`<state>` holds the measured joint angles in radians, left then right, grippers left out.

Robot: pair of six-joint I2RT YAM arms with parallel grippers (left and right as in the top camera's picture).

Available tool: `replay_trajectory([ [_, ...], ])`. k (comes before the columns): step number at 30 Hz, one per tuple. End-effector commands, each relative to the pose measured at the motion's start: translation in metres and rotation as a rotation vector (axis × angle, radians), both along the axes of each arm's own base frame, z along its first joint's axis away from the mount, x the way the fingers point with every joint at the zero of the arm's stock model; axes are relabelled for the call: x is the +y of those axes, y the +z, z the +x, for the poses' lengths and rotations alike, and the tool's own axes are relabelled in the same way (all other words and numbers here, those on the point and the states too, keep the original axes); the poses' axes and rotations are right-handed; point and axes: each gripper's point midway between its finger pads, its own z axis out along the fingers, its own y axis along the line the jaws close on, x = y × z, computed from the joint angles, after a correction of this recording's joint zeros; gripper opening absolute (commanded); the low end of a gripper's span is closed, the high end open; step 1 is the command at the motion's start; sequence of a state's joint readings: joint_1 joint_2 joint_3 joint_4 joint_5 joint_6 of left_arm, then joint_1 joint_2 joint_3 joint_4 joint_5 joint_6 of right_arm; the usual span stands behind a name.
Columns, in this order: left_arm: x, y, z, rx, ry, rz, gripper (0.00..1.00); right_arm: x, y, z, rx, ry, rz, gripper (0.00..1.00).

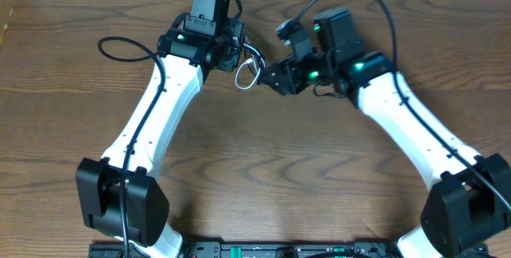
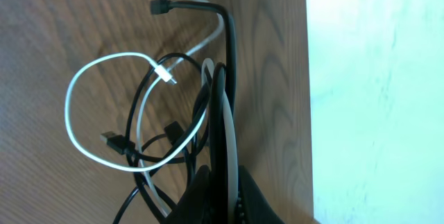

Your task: Untangle cables

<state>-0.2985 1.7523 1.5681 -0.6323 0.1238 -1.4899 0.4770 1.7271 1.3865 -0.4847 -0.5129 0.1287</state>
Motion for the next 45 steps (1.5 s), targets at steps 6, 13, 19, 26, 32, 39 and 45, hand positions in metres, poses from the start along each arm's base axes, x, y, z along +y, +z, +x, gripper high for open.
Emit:
replay_trajectory([
  [6,0.013,0.005,-0.004,0.019,0.084,0.019,0.07,-0.002,-0.03,0.017,-0.078,-0.181,-0.221,0.57],
  [13,0.014,0.001,-0.01,0.044,0.083,0.029,0.08,0.013,-0.056,0.022,-0.052,-0.146,-0.207,0.37],
  [19,0.014,0.001,-0.009,0.043,0.083,0.029,0.08,0.016,-0.052,0.026,-0.072,-0.147,-0.189,0.15],
  [26,0.026,-0.001,-0.009,0.04,0.123,0.085,0.07,0.028,-0.012,0.008,-0.11,0.035,-0.053,0.01],
  [32,0.028,-0.001,-0.009,0.037,0.13,0.093,0.08,0.015,0.064,-0.026,-0.197,0.234,0.142,0.01],
  [39,0.028,-0.001,-0.009,0.037,0.13,0.093,0.07,-0.031,0.14,-0.051,-0.298,0.342,0.347,0.01],
  [45,0.028,-0.001,-0.009,0.037,0.13,0.094,0.07,-0.071,0.143,-0.035,-0.275,0.248,0.356,0.01],
])
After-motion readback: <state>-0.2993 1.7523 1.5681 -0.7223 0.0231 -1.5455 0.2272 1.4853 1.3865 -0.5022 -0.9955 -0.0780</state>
